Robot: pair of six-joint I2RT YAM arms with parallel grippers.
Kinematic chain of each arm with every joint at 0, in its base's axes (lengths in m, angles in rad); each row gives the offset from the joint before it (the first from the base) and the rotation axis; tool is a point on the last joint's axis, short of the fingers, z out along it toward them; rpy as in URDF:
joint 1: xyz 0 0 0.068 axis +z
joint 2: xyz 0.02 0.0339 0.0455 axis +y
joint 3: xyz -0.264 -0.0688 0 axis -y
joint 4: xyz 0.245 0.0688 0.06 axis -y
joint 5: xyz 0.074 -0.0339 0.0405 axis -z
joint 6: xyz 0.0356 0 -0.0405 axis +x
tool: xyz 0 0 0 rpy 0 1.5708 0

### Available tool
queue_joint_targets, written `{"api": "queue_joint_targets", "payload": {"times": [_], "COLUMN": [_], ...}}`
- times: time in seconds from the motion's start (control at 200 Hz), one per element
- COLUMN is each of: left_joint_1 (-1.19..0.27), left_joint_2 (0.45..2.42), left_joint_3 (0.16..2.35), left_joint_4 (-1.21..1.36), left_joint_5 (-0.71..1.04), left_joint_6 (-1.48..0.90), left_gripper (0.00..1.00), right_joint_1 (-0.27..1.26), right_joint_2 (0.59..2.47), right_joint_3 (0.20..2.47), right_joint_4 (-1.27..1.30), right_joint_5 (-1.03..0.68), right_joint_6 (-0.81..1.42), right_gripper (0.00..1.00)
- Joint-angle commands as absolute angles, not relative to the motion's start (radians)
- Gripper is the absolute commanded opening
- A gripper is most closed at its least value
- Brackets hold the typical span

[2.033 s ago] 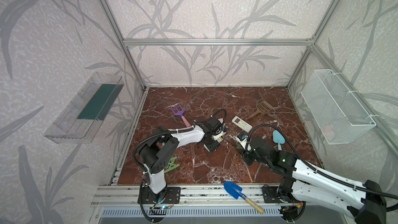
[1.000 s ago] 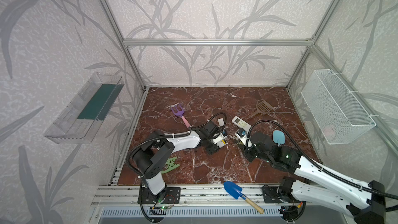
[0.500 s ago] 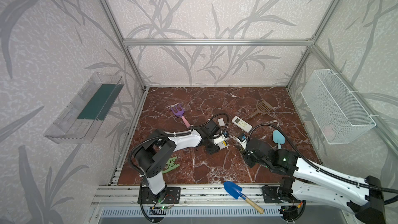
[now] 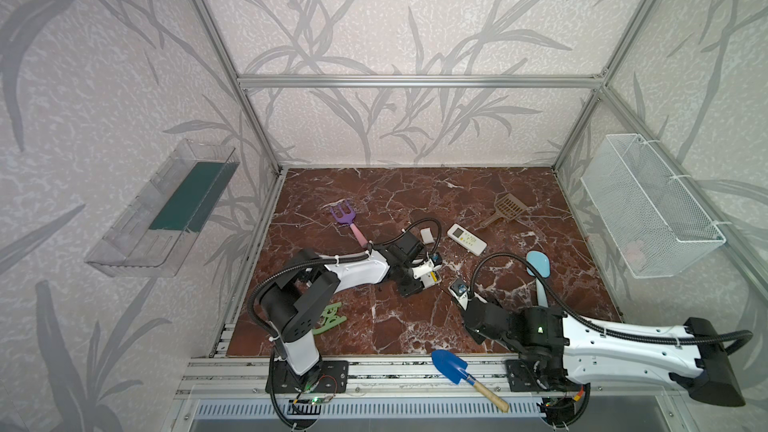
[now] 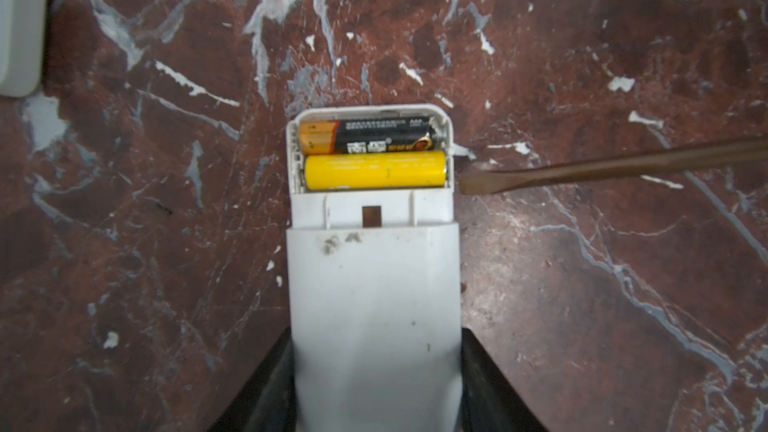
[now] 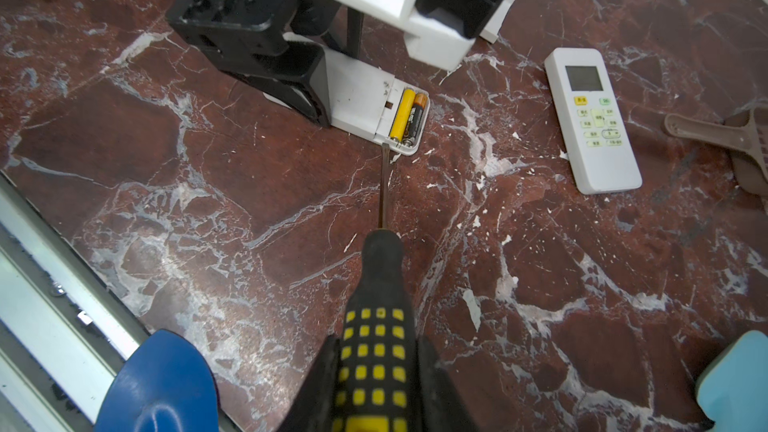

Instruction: Unload the batteries from the remote control

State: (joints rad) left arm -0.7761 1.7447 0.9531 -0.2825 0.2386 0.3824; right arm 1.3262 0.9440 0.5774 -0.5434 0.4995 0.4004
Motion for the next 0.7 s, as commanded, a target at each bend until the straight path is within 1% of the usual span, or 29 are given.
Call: {"api": "queue_joint_targets", "payload": {"times": [0.0, 0.15, 0.41, 0.695], "left_joint_1": [-0.782, -0.782, -0.781, -0.781], "left_joint_2": [1.766, 1.772, 1.769, 1.771], "left_joint_3": [0.938, 0.943, 0.934, 0.936], "left_joint_4": [-0.271, -0.270, -0.258, -0.260], "left_joint_5": [0.263, 0.263, 0.259, 0.258], "left_joint_6": [0.394, 0.393, 0.390, 0.389], "left_gripper": [0.48, 0.46, 0.39, 0.38], "right_joint_1": [1.363, 1.365, 1.365, 1.365], "right_joint_2": [0.960, 0.950, 0.861, 0.852], "right_joint_3": [0.566, 0.550, 0.515, 0.497], "right_joint_4": [-0.511, -0.492, -0.471, -0.446], "right_joint_5": [0.624, 0.640, 0.631, 0.601], "right_joint_6": [0.456, 0.449, 0.428, 0.409], "right_gripper": [0.00, 0.00, 0.00, 0.00]}}
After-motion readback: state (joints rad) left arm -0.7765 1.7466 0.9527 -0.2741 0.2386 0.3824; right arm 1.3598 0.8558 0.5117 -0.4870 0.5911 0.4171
